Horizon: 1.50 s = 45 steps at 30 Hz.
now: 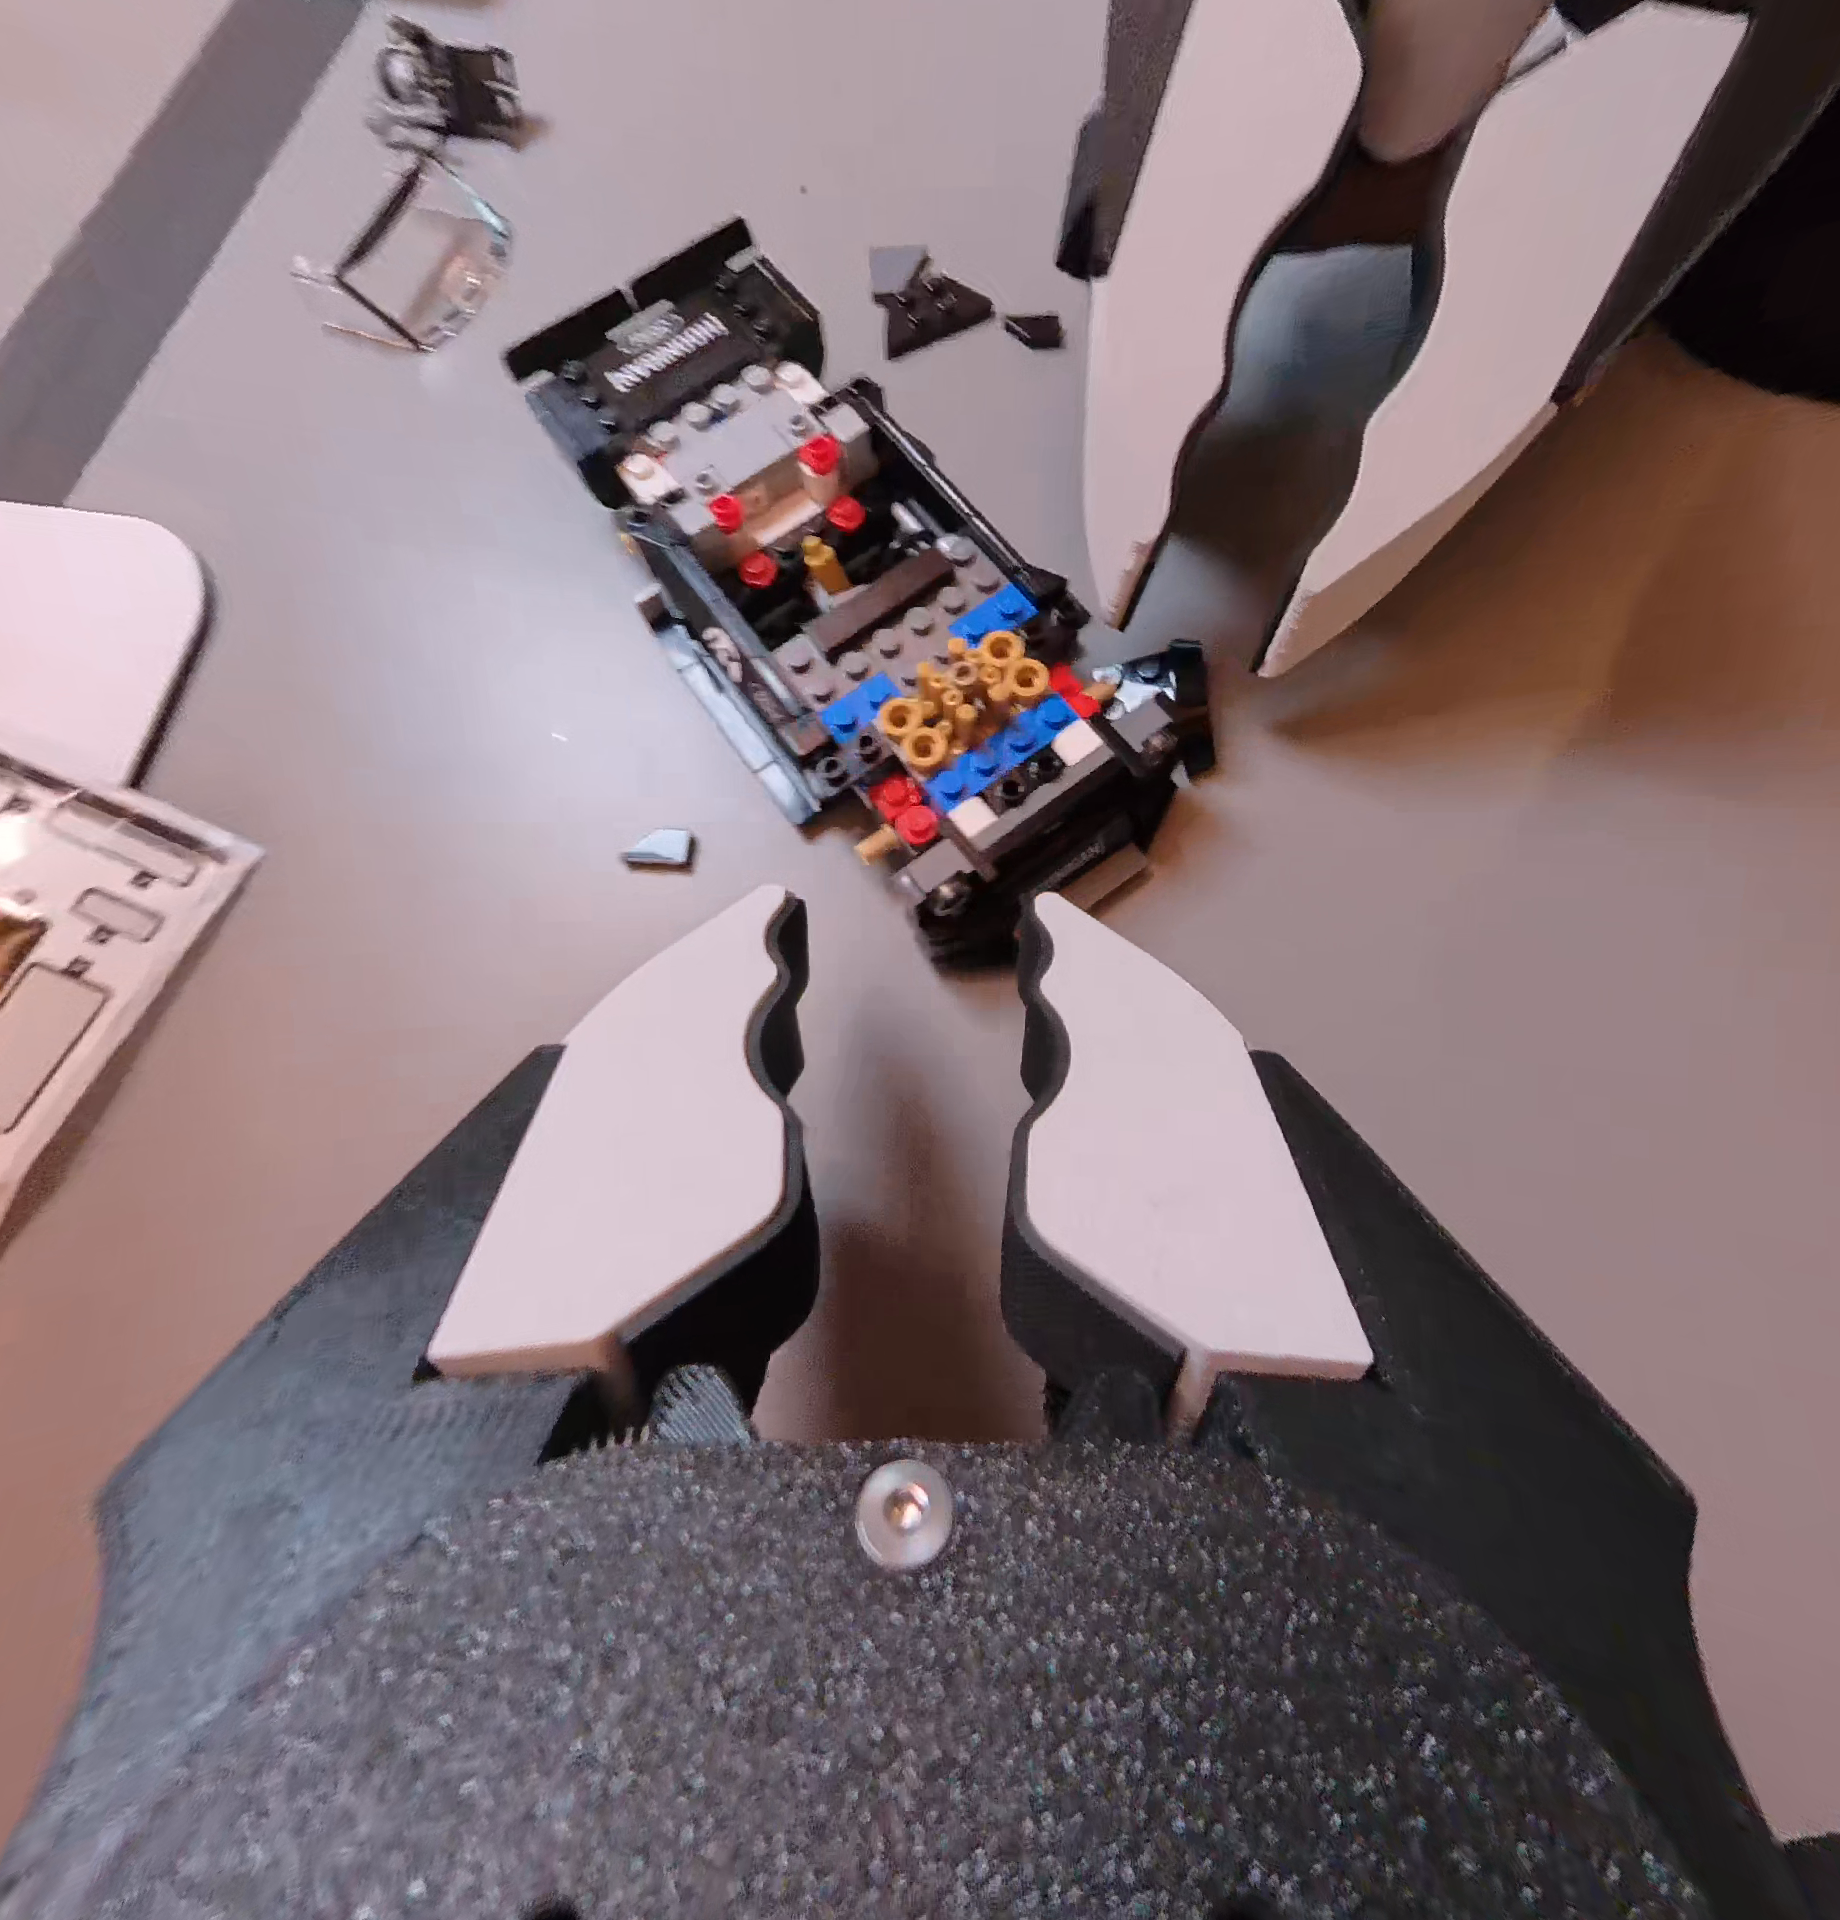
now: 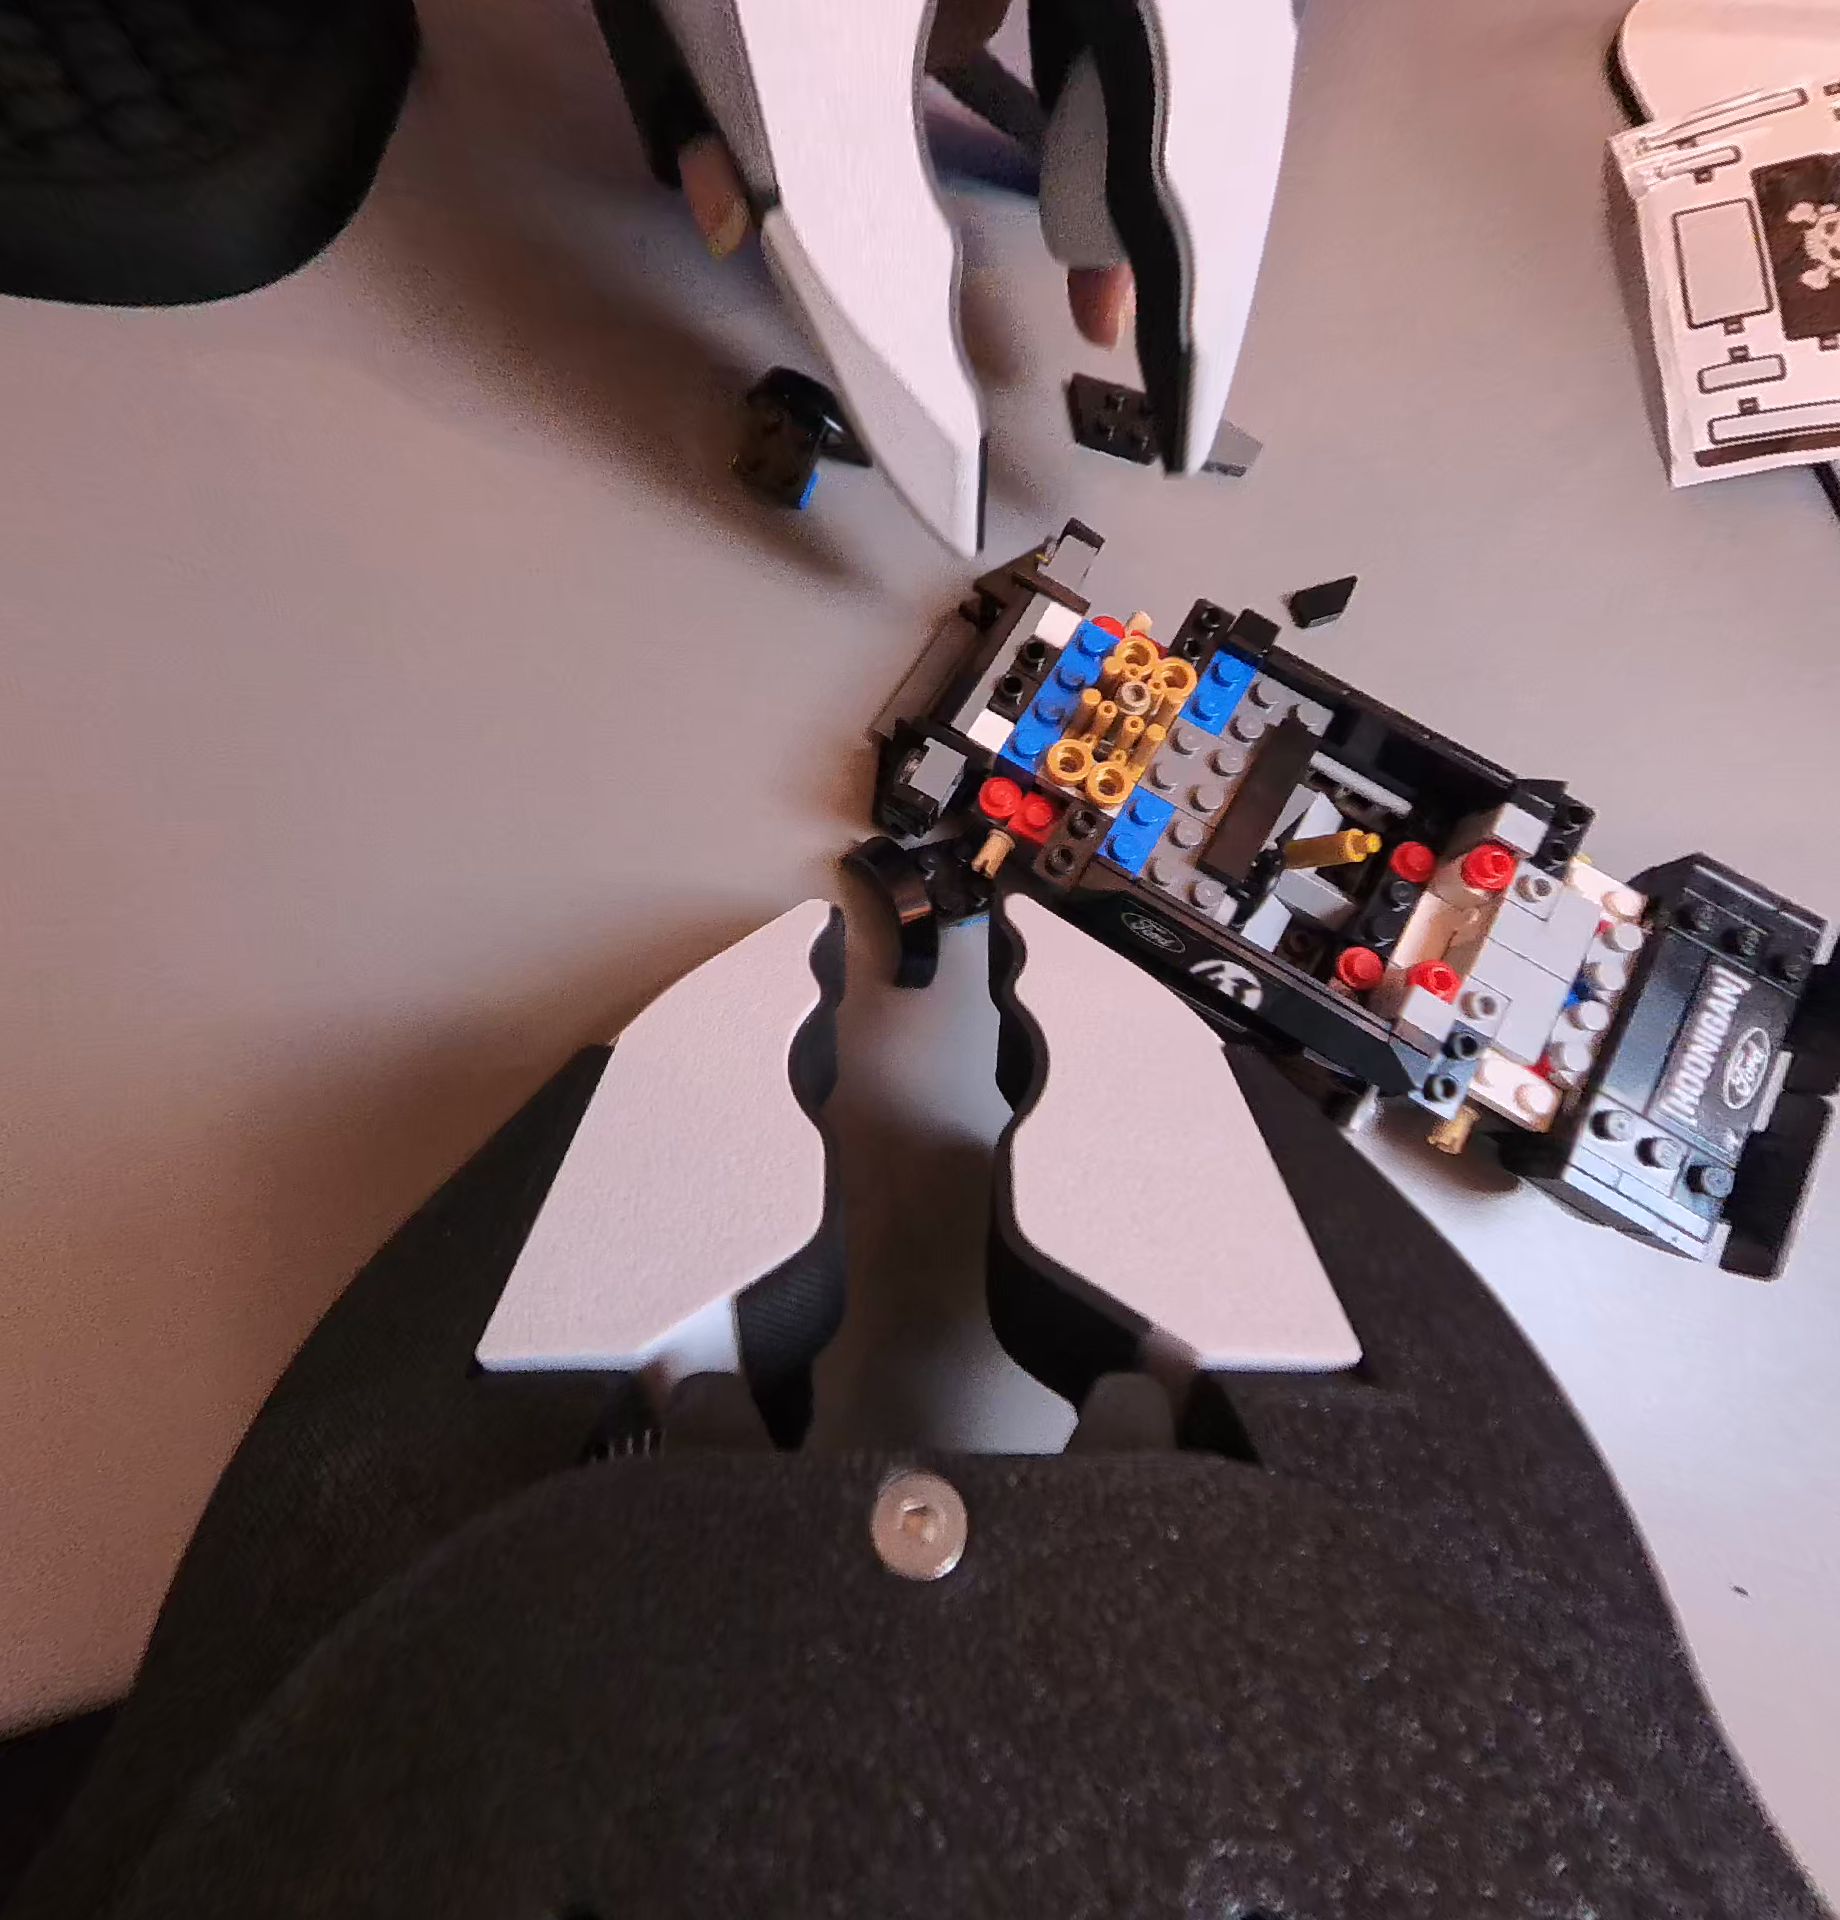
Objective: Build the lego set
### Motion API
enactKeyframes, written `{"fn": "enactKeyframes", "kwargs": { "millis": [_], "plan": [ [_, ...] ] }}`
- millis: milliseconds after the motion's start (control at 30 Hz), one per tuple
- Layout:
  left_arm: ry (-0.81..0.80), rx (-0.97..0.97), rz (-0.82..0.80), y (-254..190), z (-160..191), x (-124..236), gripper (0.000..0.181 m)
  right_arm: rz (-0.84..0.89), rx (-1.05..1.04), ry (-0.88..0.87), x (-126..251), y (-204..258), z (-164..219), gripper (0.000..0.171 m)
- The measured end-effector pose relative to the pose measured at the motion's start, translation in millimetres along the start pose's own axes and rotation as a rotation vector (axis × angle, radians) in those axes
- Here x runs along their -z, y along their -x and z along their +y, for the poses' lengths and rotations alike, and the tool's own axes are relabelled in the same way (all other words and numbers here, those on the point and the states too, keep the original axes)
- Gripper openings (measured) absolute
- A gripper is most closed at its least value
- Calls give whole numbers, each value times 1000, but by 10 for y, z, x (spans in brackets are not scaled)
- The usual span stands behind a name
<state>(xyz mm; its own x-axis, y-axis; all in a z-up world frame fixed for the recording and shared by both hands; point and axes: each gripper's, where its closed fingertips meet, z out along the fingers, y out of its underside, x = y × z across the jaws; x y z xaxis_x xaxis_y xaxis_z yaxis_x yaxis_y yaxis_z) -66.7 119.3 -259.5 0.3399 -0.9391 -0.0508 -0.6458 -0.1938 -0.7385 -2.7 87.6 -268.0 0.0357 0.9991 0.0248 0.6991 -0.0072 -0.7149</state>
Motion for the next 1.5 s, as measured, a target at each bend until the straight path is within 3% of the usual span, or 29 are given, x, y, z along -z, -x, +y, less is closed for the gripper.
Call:
{"fn": "enactKeyframes", "kwargs": {
  "millis": [200,367,833,900,1100,1333,1500],
  "plan": [
    [46,-83,17,-167,-2,-154,30,20,37,38,-34,2,52,25],
    [44,-91,12,-186,-11,-145,30,73,106,72,-30,-38,101,17],
    [34,-143,12,-286,-78,-185,27,255,286,63,116,-49,155,19],
    [35,-145,14,-299,-80,-185,26,286,337,90,93,-90,191,11],
    [32,-149,4,-300,-82,-175,24,325,378,28,185,-143,186,4],
    [21,-177,10,-316,-102,-201,19,338,432,-239,373,-177,-86,4],
    [26,-194,21,-339,-82,-169,20,295,553,-201,196,-187,-44,4]
  ]
}}
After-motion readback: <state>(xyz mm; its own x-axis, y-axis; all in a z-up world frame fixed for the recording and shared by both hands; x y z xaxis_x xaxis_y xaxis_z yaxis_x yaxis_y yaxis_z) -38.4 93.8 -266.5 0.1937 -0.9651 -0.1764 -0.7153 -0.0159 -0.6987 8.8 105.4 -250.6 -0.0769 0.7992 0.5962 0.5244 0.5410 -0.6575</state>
